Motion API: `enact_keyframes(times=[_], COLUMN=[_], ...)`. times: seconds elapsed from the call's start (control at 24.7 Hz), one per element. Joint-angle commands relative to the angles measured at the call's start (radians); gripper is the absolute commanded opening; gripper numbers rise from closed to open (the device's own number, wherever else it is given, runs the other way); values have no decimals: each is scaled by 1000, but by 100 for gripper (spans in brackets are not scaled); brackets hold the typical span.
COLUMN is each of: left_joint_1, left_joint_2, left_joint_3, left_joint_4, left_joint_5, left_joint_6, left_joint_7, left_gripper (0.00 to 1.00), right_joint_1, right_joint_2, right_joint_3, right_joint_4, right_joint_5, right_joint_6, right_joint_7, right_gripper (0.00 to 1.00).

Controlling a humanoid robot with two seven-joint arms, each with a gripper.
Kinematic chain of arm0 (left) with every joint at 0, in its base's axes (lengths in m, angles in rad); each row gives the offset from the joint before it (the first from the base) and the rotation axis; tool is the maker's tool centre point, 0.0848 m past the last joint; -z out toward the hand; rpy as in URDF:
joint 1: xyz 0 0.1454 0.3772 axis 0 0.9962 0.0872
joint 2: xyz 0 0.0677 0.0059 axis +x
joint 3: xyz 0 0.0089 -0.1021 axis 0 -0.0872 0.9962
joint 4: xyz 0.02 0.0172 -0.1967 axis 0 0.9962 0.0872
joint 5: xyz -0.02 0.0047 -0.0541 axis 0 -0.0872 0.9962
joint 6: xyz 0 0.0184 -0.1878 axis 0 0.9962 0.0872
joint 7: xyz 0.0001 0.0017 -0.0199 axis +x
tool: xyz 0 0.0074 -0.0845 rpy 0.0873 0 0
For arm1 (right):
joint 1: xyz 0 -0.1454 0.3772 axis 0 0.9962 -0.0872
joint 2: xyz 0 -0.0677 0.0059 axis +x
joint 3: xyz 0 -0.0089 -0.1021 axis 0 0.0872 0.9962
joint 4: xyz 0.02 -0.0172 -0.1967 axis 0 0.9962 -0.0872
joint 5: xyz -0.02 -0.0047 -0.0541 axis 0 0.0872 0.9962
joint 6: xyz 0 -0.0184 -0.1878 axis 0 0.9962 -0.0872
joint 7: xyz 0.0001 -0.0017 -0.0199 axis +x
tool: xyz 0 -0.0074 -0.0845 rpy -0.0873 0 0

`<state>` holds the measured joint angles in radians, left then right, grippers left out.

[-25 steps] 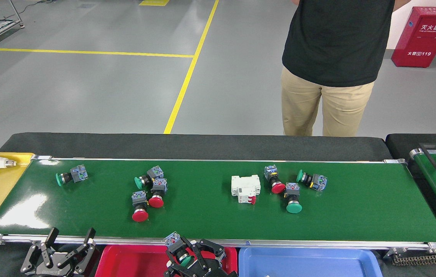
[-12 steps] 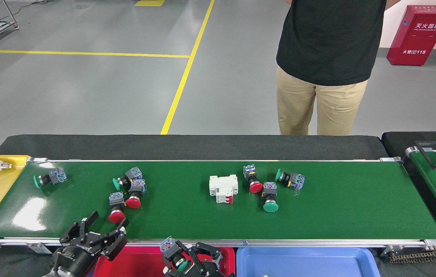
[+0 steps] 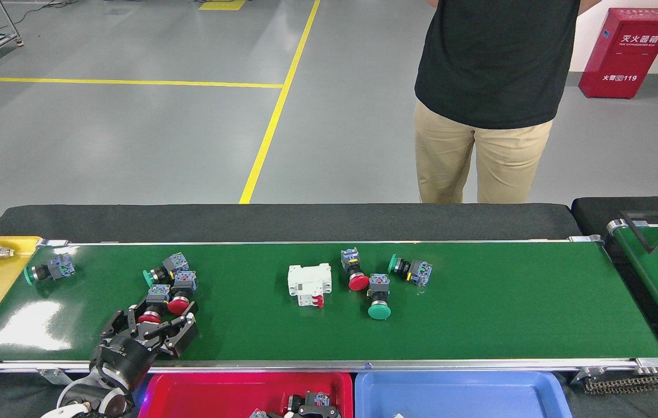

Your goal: Pick switch part from conveyor to tray

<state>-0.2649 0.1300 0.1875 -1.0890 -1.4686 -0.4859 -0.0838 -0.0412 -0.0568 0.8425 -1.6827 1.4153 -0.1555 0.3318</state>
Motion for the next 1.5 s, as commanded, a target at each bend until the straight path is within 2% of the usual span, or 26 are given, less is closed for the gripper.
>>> enact_keyframes(times=[0.0,0.08,0.16,0.2,0.24,0.28,0.32,0.36,0.41,0.45,0.49,0.53,0.65,0.69,0.73,0.81,0.85,0.89,0.97,1.05,1.14,1.22,1.26,1.34,1.38,1.46], left_joint_1=[-34,-54,-80,-89,-93,-93,-82,-71,-63,-57,-48,-37,44,93,194,365,457,541,639,671,673,673,673,665,659,633], left_joint_2=[10,10,8,8,10,14,19,26,39,45,45,45,49,51,51,51,49,49,40,36,33,23,8,-49,-107,-171], left_joint_3=[-2,-5,-17,-23,-29,-34,-46,-69,-94,-105,-106,-106,-91,-77,-45,-10,-2,6,13,23,53,102,136,217,279,343], left_joint_4=[18,47,78,84,84,83,77,77,75,72,61,46,-113,-184,-317,-509,-588,-647,-675,-669,-663,-663,-663,-658,-660,-658], left_joint_5=[-2,-4,-4,-4,-4,-6,-7,-10,-10,-10,-7,-6,30,50,76,111,125,136,137,137,142,143,149,148,139,84], left_joint_6=[17,44,95,122,159,168,168,167,167,167,167,165,115,81,18,-105,-183,-269,-299,-299,-299,-299,-299,-299,-299,-165], left_joint_7=[4,4,6,6,12,13,13,13,15,15,15,15,16,16,16,16,16,16,16,16,16,16,16,27,47,110], left_gripper=[100,100,99,95,74,47,21,13,12,11,11,11,10,11,11,14,21,38,97,100,100,100,100,99,97,97], right_joint_1=[-2,-2,-3,-2,0,-5,-11,-11,-11,-11,-8,-2,1,1,1,1,1,1,-2,0,24,53,69,104,118,149], right_joint_2=[14,43,43,52,55,48,37,28,28,32,34,34,-3,3,5,15,23,25,15,5,6,8,5,-2,-14,-55], right_joint_3=[-45,-74,-91,-97,-105,-106,-105,-105,-105,-106,-109,-114,-123,-123,-125,-132,-140,-143,-145,-186,-295,-421,-535,-706,-802,-962], right_joint_4=[-17,-19,-20,-20,-20,-22,-25,-32,-32,-37,-48,-61,-86,-86,-86,-86,-86,-86,-86,-88,-88,-88,-88,-88,-88,-88], right_joint_5=[-7,-9,-15,-27,-45,-59,-64,-64,-64,-65,-68,-73,-119,-124,-127,-127,-127,-127,-127,-127,-127,-130,-137,-184,-223,-272], right_joint_6=[5,14,10,17,22,5,-21,-49,-59,-58,-52,-56,-87,-82,-78,-65,-45,-24,-13,-6,33,68,62,24,-28,-133], right_joint_7=[-68,-69,-74,-77,-80,-82,-85,-82,-82,-79,-76,-80,-74,-77,-85,-97,-99,-96,-96,-100,-103,-109,-117,-119,-119,-117], right_gripper=[93,100,100,97,79,51,8,1,1,23,86,100,97,86,82,88,99,100,100,100,100,100,100,100,100,100])
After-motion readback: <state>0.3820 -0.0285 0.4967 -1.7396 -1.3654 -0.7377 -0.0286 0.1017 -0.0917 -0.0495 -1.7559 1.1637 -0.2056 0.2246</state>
